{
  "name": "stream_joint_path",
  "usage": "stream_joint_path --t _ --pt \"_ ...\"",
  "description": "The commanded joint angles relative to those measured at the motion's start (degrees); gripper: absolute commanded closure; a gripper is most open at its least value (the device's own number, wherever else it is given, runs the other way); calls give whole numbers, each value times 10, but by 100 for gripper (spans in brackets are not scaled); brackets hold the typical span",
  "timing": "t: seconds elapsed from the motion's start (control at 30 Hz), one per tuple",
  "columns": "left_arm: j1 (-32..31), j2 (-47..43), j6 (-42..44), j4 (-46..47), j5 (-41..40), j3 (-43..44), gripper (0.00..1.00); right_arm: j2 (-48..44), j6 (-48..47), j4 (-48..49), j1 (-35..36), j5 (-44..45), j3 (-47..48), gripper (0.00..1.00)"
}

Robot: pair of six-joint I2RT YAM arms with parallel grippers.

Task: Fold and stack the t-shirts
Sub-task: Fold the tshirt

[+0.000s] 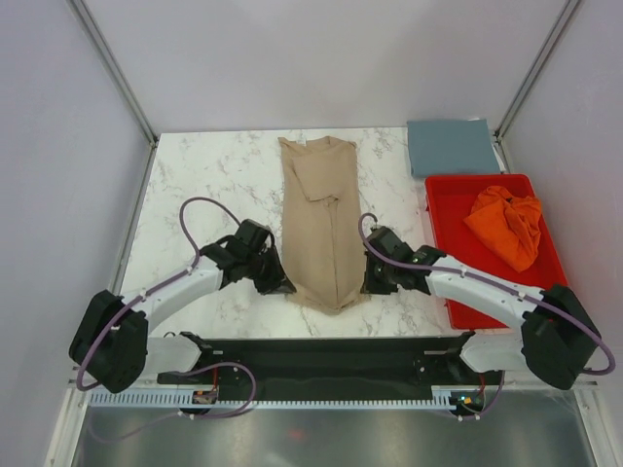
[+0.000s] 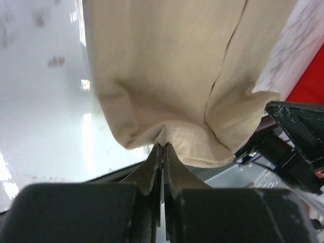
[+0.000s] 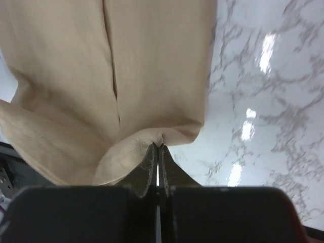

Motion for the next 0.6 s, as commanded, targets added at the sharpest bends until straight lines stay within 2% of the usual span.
stream_joint_path --t 0.0,0.13,0.57 --pt "49 45 66 15 38 73 98 46 -85 16 -52 -38 56 100" --pt "89 118 96 15 53 139 98 116 -139 4 -115 -74 144 100" --pt "199 366 158 5 91 413 98 375 -223 -57 -216 -82 443 100"
